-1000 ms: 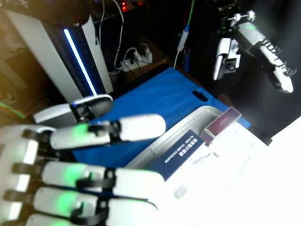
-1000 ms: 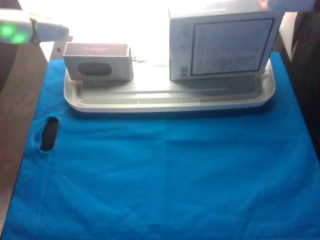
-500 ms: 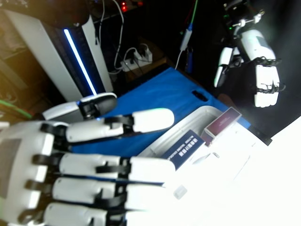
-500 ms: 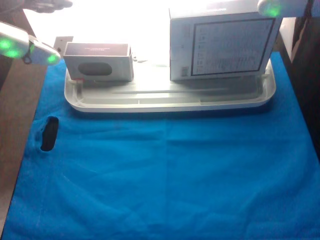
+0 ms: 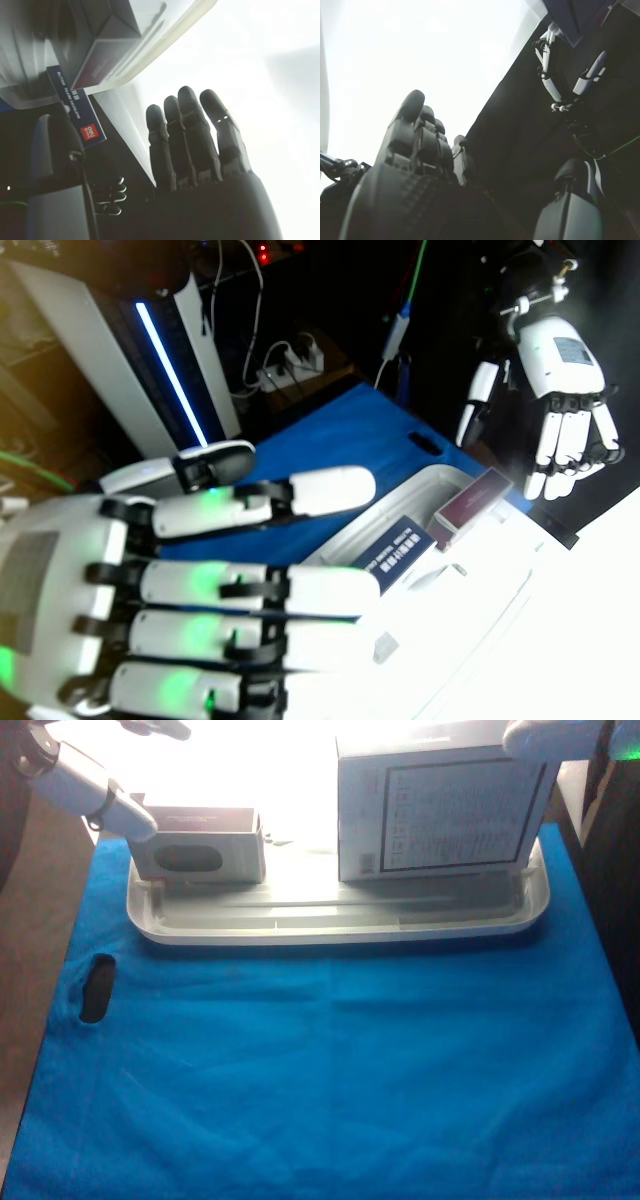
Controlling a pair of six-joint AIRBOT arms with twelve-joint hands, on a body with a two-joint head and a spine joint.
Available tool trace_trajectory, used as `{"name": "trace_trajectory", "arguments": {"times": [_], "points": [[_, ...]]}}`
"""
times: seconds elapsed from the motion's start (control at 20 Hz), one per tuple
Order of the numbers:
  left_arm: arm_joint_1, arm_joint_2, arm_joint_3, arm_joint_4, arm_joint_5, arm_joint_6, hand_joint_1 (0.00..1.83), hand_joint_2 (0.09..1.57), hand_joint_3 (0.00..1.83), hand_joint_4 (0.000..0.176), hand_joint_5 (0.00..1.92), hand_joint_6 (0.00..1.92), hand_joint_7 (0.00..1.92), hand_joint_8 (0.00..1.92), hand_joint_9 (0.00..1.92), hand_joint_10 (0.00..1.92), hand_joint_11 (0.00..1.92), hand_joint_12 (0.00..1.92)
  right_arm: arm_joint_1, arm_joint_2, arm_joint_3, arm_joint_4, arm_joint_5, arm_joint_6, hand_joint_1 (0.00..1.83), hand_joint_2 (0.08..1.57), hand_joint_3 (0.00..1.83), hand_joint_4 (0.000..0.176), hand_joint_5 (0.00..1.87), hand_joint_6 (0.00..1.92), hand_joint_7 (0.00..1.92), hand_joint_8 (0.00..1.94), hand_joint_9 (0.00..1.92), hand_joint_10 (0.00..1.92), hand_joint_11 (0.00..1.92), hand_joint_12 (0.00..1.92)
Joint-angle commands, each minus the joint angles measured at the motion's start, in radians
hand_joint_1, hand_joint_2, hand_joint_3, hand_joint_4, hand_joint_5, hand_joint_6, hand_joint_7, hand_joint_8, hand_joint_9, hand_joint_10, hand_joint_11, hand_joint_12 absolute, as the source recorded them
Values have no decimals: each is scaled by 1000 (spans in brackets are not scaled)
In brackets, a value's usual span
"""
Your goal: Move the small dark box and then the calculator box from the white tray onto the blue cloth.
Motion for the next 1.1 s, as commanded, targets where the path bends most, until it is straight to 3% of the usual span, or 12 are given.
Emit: {"name": "trace_trajectory", "arguments": {"times": [0.0, 0.15, 0.2, 0.3, 0.45, 0.9, 1.05], "points": [[-13, -6, 7, -15, -24, -19, 976, 828, 0, 0, 525, 0, 511, 2, 524, 27, 8, 1196, 13, -1, 3, 38, 111, 7, 595, 723, 0, 176, 0, 0, 0, 0, 130, 2, 0, 849], [-13, -19, 14, -3, -16, -19, 877, 829, 0, 0, 313, 0, 399, 0, 410, 1, 0, 991, 13, -3, 3, 38, 111, 8, 585, 728, 1, 176, 0, 0, 0, 0, 103, 0, 0, 848], [-13, -24, 16, 0, -12, -19, 854, 811, 0, 0, 276, 1, 380, 0, 390, 1, 0, 937, 13, -3, 3, 38, 111, 9, 583, 723, 0, 176, 0, 0, 0, 0, 89, 3, 0, 747], [-12, -35, 22, 9, -6, -20, 787, 777, 0, 0, 232, 1, 297, 8, 275, 12, 0, 584, 13, -6, 3, 38, 111, 10, 558, 729, 0, 176, 0, 0, 0, 0, 16, 21, 0, 443], [-8, -46, 26, 20, 2, -20, 782, 767, 0, 0, 221, 0, 244, 0, 243, 0, 0, 438, 13, -8, 3, 38, 111, 10, 544, 728, 0, 176, 0, 0, 0, 0, 0, 0, 0, 202], [49, -84, 52, 21, 15, -25, 886, 789, 6, 0, 291, 20, 286, 11, 301, 12, 80, 377, 13, -14, 5, 39, 111, 10, 582, 727, 0, 176, 0, 0, 0, 0, 0, 0, 0, 282], [53, -103, 74, 21, 30, -25, 906, 795, 0, 12, 324, 2, 318, 1, 336, 0, 150, 246, 13, -15, 5, 39, 111, 11, 575, 728, 1, 176, 0, 0, 0, 0, 16, 1, 0, 416]]}}
